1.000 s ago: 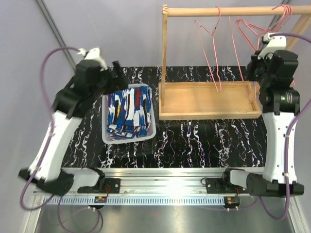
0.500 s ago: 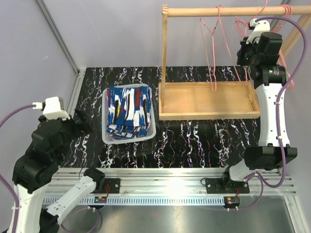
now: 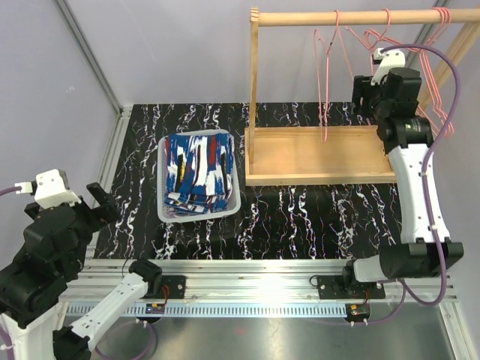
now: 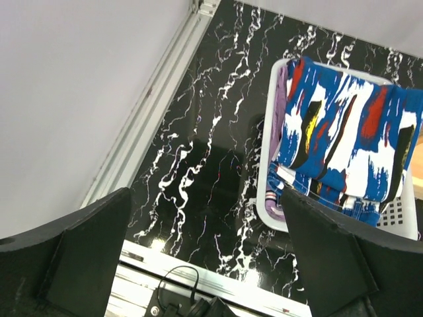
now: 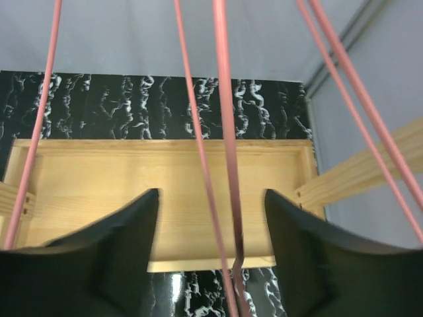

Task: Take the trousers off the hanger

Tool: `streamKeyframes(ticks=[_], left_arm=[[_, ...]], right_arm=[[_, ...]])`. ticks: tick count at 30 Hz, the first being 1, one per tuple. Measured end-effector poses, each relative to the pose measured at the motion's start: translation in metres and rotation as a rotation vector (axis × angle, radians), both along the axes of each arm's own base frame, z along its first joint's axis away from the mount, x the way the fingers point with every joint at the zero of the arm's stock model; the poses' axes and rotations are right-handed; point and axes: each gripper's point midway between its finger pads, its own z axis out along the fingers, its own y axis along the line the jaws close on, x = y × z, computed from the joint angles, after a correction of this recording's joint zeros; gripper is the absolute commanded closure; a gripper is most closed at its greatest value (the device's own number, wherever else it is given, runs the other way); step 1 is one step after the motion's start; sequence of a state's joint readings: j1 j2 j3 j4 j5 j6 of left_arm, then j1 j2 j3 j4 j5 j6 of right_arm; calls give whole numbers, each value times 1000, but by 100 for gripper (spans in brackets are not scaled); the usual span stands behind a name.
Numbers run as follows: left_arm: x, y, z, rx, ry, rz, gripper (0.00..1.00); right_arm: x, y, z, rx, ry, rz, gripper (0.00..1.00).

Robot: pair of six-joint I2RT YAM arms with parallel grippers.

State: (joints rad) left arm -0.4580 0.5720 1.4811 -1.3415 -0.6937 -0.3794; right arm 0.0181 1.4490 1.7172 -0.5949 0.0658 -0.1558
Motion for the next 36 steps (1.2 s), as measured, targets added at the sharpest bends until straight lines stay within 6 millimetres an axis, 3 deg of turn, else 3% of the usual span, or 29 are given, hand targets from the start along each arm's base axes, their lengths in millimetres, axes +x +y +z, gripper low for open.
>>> streamKeyframes(ticks=[3, 7, 11, 15, 18, 25, 31, 36], left_arm=[[-5, 3, 0, 7, -7, 0, 1], [-12, 9, -5, 30, -26, -5, 1], [-18, 14, -16, 54, -49, -22, 1], [-23, 16, -16, 51, -109, -35, 1], [-24, 17, -13, 51, -140, -37, 1], [-24, 17, -11, 52, -186, -50, 1], [-26, 11, -19, 34, -231, -98, 1], [-18, 4, -28, 40, -217, -116, 1]], right_arm=[[-30, -5, 18, 18, -31, -39, 1], [-90, -5, 53, 68, -100, -57, 0], [-172, 3, 81, 150, -184, -36, 1], [-249, 8, 89, 210, -246, -17, 1], [-288, 8, 78, 233, -239, -27, 1], [-322, 11, 27, 276, -137, -35, 1], [-320, 9, -3, 278, -61, -60, 1], [-317, 9, -8, 276, -46, -62, 1]])
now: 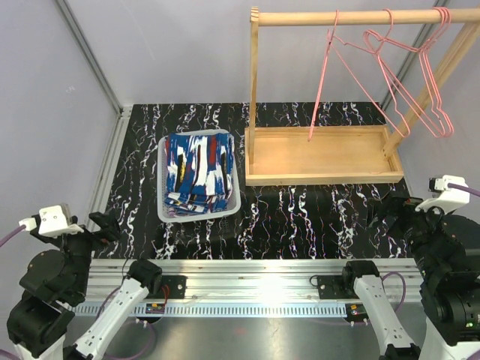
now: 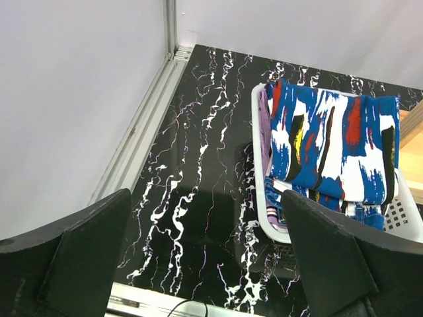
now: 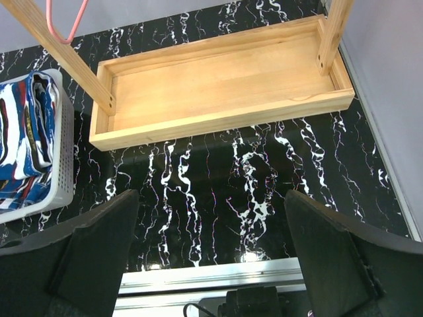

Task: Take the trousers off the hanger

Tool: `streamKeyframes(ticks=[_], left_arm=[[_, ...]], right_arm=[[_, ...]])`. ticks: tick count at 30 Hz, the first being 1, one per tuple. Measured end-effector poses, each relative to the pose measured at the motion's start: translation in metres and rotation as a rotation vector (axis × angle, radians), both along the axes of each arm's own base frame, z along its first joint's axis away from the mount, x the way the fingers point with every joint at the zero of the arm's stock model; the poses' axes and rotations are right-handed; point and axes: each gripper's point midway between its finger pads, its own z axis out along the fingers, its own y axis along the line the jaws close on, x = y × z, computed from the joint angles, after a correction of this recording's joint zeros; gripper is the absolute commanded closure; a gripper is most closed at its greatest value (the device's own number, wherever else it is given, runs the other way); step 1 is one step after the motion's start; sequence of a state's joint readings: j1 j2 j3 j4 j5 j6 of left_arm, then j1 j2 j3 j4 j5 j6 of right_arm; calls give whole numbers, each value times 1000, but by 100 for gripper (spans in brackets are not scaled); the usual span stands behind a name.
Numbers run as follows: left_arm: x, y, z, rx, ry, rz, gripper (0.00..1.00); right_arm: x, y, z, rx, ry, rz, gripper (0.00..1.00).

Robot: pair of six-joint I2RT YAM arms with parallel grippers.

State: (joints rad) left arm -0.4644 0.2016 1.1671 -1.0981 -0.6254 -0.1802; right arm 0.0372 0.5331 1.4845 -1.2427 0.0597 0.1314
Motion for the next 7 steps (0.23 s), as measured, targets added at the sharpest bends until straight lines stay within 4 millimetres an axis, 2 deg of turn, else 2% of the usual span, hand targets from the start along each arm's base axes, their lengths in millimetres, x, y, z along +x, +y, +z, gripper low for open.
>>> streamKeyframes(ticks=[7], left_arm=[[6, -3, -2, 7, -1, -4, 1]], right_arm=[[7, 1, 3, 1, -3, 5, 0]])
